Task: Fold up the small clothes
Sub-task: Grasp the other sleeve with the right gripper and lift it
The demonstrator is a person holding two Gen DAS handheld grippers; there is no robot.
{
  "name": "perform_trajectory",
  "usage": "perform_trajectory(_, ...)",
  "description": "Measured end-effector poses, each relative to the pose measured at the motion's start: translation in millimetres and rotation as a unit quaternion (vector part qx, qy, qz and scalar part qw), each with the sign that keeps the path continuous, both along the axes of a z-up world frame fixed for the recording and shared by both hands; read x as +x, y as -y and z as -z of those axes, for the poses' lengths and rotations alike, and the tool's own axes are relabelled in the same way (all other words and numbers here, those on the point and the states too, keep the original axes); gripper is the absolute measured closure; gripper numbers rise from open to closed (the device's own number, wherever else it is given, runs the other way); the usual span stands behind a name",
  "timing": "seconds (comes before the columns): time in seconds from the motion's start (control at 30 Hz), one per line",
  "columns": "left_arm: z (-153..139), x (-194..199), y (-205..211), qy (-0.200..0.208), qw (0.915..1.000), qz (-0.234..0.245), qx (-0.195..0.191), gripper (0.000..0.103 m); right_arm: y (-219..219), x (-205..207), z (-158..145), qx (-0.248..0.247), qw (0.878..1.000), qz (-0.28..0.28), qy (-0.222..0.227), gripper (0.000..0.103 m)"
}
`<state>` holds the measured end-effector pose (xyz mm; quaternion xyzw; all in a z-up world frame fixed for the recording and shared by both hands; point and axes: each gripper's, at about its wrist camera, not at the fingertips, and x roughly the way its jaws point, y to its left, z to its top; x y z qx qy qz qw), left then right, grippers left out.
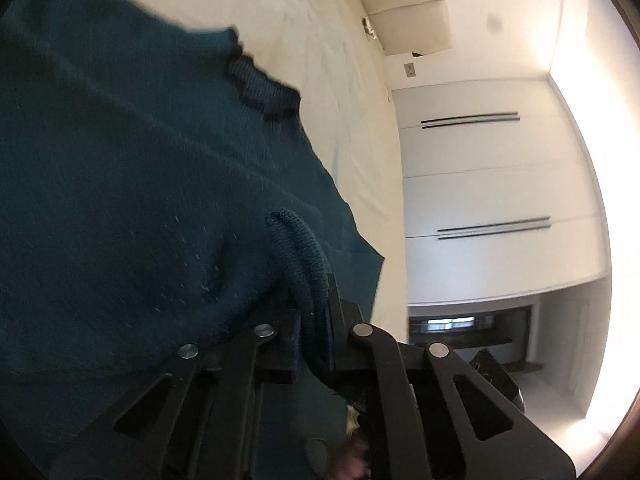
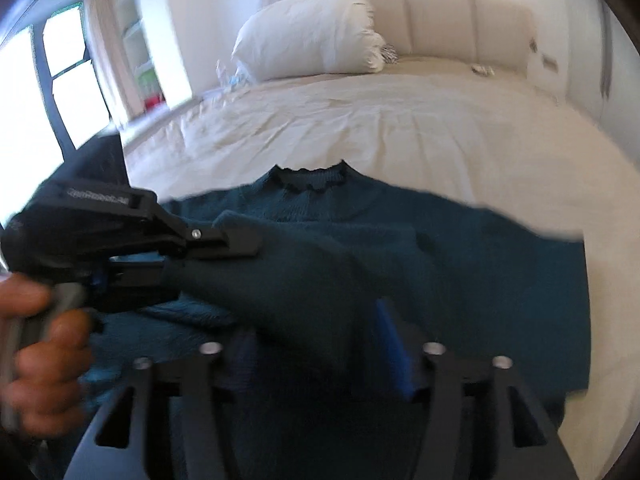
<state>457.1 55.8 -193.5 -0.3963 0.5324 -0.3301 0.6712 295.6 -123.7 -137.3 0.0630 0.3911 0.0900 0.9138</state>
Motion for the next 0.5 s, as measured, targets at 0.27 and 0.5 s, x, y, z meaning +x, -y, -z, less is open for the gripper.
perform_trajectory(0.27, -24.0, 2.8, -16.6, 0.086, 0.9879, -0.005, 0.129, 0.096, 128.0, -48.0, 54.4, 0.392, 0.903, 0.163, -0.064, 0.026)
perform_trajectory(0.5, -31.2, 5.3, -56.9, 0.11, 0.9841, -0.055, 0.128, 0.096, 168.1, -51.5, 77.8, 0.529, 0.816, 0.229, -0.037, 0.021)
